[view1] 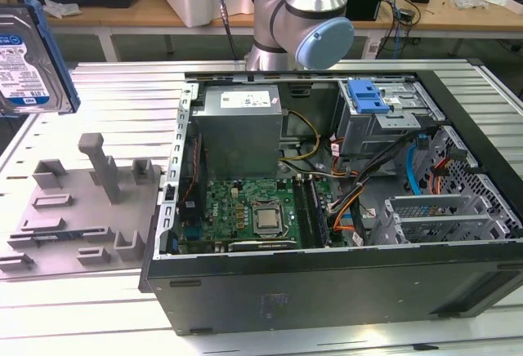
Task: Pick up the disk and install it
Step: 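Pick up the disk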
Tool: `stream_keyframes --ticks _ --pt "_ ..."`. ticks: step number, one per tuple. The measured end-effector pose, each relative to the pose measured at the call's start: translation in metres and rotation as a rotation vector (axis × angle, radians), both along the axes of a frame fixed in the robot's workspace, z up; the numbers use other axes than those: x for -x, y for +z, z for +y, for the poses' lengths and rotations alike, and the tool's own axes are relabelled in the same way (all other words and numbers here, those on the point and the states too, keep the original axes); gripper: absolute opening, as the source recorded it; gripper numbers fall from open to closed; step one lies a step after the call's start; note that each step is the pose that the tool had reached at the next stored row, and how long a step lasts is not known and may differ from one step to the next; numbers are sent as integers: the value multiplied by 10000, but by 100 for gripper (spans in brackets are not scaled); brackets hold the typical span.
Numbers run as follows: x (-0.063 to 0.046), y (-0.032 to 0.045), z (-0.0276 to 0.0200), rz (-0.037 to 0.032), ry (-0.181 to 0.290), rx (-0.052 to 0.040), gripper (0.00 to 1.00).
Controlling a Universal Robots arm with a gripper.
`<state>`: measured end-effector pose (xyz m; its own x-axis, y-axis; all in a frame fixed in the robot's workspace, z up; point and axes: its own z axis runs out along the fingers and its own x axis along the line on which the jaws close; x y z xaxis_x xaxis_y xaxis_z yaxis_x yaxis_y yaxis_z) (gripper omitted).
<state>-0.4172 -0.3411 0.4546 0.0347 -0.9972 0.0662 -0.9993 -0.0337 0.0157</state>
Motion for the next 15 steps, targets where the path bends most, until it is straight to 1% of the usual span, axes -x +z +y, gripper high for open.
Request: stream_keyframes --ticks 15 --pt "0 1 0 2 0 6 36"
